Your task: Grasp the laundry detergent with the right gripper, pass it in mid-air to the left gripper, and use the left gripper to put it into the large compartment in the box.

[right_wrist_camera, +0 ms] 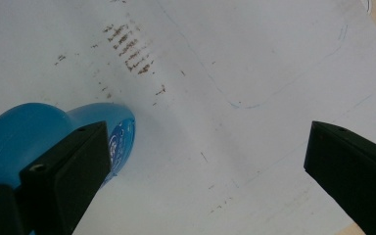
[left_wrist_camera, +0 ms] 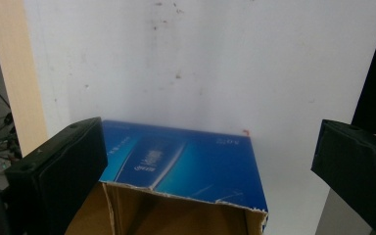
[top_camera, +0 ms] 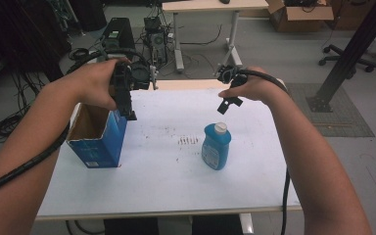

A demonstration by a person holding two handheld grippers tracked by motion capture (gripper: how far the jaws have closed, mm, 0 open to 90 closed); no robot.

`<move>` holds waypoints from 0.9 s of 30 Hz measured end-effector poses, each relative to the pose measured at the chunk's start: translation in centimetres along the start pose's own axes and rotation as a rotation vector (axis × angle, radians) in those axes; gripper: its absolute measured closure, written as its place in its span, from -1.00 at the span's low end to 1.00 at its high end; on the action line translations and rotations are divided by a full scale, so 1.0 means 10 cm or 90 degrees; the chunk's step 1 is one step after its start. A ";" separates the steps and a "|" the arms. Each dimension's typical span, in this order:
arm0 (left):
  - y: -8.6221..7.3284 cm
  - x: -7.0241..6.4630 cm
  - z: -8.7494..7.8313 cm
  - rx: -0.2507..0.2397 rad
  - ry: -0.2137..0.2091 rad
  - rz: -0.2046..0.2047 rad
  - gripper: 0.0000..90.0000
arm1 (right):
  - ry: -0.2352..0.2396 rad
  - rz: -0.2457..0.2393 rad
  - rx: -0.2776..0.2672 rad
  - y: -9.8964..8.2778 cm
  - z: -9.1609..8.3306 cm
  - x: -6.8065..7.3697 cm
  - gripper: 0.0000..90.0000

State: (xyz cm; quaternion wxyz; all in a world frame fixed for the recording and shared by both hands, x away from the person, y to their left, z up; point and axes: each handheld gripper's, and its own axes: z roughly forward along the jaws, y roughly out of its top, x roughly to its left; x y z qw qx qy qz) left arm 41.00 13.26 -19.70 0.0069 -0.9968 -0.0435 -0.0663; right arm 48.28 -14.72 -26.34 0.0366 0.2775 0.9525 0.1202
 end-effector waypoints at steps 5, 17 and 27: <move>0.02 -0.03 0.02 0.013 0.002 0.004 -1.00 | -0.002 -0.004 0.005 0.01 0.01 -0.02 -0.92; 0.02 -0.08 -0.02 0.007 0.007 0.005 -0.99 | -0.015 0.006 0.004 -0.06 -0.01 -0.04 -0.92; 0.00 -0.07 0.00 0.007 0.005 0.003 -0.99 | -0.017 0.015 0.010 -0.23 0.01 -0.06 -0.91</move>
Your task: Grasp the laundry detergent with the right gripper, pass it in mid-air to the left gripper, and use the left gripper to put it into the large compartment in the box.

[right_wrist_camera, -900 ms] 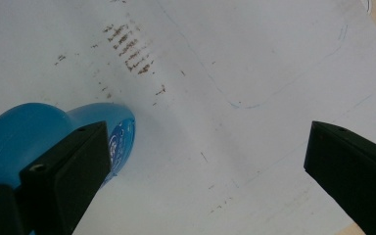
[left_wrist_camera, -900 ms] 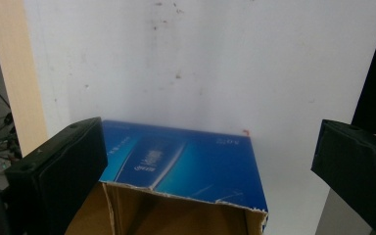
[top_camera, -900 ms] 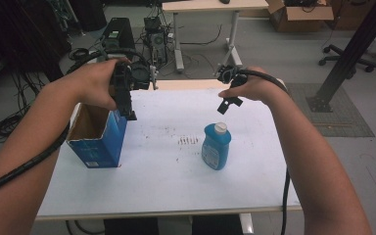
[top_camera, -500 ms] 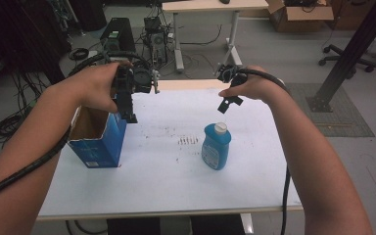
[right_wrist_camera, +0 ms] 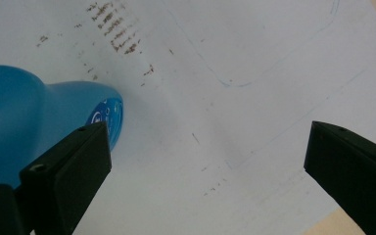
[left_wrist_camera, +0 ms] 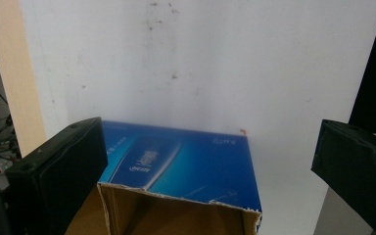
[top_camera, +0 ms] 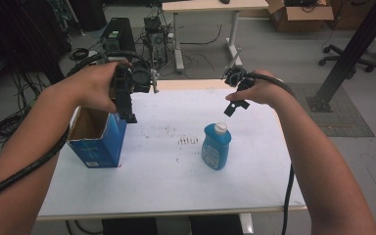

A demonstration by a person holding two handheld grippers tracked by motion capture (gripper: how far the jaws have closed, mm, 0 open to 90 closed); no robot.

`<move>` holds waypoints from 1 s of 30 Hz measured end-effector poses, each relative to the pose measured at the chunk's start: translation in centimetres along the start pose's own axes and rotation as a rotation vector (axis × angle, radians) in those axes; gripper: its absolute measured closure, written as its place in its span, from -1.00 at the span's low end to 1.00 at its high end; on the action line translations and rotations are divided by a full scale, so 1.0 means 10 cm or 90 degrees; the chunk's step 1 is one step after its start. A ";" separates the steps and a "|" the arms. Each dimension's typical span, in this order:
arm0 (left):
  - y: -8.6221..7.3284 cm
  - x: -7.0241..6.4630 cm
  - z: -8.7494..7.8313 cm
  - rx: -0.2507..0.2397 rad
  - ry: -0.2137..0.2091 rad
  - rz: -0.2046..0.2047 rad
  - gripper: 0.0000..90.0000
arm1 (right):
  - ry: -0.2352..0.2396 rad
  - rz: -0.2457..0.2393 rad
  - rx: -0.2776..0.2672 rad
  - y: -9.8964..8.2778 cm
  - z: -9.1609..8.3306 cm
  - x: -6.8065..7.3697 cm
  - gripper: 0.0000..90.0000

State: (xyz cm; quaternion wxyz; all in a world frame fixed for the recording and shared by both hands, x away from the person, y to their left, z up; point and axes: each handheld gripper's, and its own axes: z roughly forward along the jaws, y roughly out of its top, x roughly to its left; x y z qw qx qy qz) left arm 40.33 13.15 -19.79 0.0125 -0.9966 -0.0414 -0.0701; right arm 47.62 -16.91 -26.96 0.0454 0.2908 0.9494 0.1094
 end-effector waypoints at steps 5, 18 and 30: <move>0.00 0.00 0.01 -0.001 -0.002 -0.003 -0.99 | -0.002 0.004 -0.002 -0.07 -0.02 -0.01 -0.92; 0.03 -0.01 0.03 -0.003 -0.004 0.003 -1.00 | -0.015 -0.012 0.001 -0.35 -0.05 0.06 -0.92; 0.06 -0.04 0.03 -0.004 -0.003 0.009 -1.00 | -0.016 -0.013 -0.015 -0.63 -0.07 0.12 -0.92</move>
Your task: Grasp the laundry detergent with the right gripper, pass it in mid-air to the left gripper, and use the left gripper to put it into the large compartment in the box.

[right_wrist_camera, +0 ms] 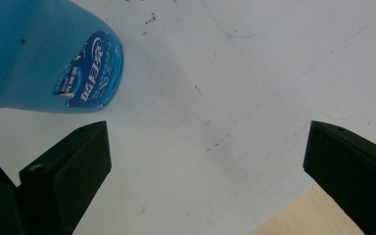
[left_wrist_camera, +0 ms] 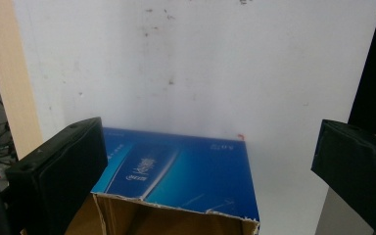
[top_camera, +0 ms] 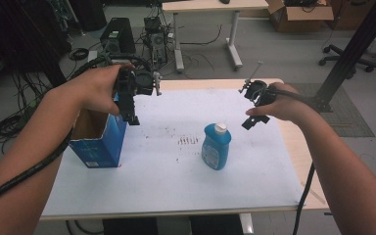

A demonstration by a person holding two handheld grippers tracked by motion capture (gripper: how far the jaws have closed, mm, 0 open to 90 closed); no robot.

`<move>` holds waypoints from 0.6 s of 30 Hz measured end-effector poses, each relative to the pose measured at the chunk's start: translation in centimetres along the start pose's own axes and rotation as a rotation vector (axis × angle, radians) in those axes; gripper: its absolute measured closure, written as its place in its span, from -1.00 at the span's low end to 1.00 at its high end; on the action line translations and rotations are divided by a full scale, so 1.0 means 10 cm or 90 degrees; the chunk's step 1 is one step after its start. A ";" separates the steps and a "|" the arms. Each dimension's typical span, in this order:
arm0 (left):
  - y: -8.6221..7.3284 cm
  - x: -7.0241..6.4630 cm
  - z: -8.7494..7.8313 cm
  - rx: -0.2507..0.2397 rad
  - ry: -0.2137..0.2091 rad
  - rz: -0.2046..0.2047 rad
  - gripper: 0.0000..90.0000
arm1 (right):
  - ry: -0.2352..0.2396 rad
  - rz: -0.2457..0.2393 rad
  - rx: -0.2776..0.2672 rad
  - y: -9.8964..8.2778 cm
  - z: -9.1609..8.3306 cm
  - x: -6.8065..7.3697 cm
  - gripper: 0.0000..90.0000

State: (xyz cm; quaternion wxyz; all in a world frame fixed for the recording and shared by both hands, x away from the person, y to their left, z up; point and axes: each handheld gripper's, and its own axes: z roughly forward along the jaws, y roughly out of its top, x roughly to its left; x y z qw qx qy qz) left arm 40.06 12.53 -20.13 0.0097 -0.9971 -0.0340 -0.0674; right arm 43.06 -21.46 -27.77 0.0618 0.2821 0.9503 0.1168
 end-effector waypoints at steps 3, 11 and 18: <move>-0.01 0.00 -0.01 0.001 0.001 0.001 -1.00 | 0.001 -0.002 -0.003 -0.05 0.00 0.02 -0.92; -0.03 -0.01 -0.01 0.000 0.001 -0.001 -1.00 | 0.007 -0.012 -0.018 -0.18 -0.01 0.15 -0.92; -0.03 -0.03 0.00 -0.002 0.000 0.000 -0.99 | 0.016 -0.027 -0.036 -0.32 -0.01 0.32 -0.92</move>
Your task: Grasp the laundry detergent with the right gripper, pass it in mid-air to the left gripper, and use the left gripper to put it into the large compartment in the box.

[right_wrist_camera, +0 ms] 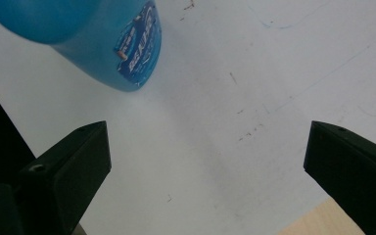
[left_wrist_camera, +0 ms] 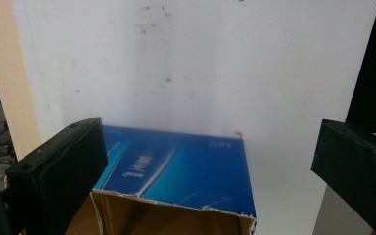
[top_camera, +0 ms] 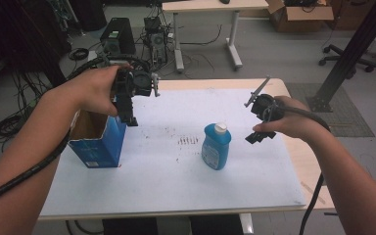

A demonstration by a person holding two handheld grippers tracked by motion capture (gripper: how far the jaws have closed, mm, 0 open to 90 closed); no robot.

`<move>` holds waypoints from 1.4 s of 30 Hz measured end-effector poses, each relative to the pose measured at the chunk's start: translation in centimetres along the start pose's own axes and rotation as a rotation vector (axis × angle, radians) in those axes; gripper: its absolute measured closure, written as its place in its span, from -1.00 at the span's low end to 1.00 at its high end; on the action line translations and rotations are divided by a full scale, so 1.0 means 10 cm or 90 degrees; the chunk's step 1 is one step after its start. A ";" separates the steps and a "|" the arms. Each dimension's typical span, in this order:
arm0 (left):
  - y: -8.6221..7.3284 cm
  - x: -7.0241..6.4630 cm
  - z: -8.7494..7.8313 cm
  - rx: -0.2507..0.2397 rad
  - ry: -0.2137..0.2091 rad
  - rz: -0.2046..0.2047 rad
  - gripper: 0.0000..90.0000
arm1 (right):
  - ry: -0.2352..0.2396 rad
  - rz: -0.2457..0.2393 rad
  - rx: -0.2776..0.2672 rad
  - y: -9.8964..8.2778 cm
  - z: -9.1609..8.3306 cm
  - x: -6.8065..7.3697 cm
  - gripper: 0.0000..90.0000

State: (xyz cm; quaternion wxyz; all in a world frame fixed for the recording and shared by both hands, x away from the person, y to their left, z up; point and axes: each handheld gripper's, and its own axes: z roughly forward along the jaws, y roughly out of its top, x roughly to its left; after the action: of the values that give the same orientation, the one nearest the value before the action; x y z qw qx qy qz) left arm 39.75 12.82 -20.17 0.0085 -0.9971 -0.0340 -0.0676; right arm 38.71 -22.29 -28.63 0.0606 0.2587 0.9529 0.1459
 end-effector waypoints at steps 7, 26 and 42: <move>0.03 -0.01 -0.01 -0.002 0.001 0.005 -0.99 | 0.012 0.005 -0.031 -0.15 0.07 0.14 -0.92; 0.10 -0.06 0.00 -0.003 -0.001 0.012 -0.99 | 0.039 0.011 -0.075 -0.32 0.38 0.37 -0.93; 0.11 -0.05 0.05 -0.004 -0.006 0.013 -0.99 | 0.043 0.047 -0.139 -0.35 0.58 0.51 -0.93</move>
State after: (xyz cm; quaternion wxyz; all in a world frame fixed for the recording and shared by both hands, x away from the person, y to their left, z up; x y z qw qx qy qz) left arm 39.40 11.71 -20.71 0.0057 -0.9977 -0.0235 -0.0631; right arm 33.76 -21.12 -35.48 0.0506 0.2806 0.9227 0.2596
